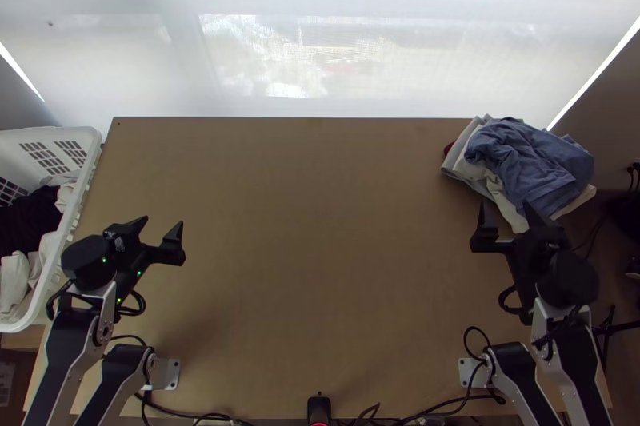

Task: Fold the t-shirt

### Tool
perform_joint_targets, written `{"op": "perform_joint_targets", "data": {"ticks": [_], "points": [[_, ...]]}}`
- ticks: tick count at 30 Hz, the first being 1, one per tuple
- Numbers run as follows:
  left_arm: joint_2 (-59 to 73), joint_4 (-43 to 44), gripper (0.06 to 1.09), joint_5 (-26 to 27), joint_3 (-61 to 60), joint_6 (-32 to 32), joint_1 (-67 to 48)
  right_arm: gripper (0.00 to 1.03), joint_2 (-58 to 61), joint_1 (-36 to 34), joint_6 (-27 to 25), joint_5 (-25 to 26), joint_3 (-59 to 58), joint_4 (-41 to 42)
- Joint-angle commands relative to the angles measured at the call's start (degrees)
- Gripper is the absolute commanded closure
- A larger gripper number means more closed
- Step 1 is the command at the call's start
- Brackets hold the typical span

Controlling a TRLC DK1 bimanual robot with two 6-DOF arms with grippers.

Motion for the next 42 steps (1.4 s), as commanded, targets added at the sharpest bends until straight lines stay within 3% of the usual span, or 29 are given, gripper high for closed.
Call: {"op": "perform_joint_targets", "data": {"ticks": [1, 6, 8, 10, 13, 16, 18, 42], "points": [[-12.3, 2.9, 0.1, -1.7, -10.6, 1.4, 0.6, 0.05, -28.2, 2.0, 1.3, 3.0, -15.6, -3.4], [-33.0, 2.0, 0.1, -1.8, -17.7, -7.1, 2.9, 0.05, -27.9, -1.6, 4.1, 3.2, -20.3, -1.1], [-30.7, 1.6, 0.1, -1.7, -17.5, -10.8, 3.4, 0.05, -27.9, -3.3, 6.4, 3.3, -22.6, -1.4], [-32.5, 0.6, 0.1, -1.8, -17.1, -10.0, 3.4, 0.05, -27.9, -4.8, 7.2, 3.2, -22.6, 0.1], [-32.3, 3.1, 0.1, -1.8, -18.9, -9.0, 3.5, 0.05, -27.8, -4.1, 13.0, 3.2, -22.8, -1.1], [-32.5, 6.3, 0.1, -1.7, -22.7, -7.8, 3.5, 0.05, -27.9, -3.9, 17.2, 3.2, -22.6, -8.5], [-32.3, 5.1, 0.1, -1.8, -24.4, -6.2, 3.6, 0.05, -27.8, -4.2, 18.1, 3.3, -22.8, -8.6], [-32.3, 4.9, 0.1, -1.8, -24.6, -4.5, 3.6, 0.05, -27.8, -5.7, 18.1, 3.3, -22.9, -8.7]]}}
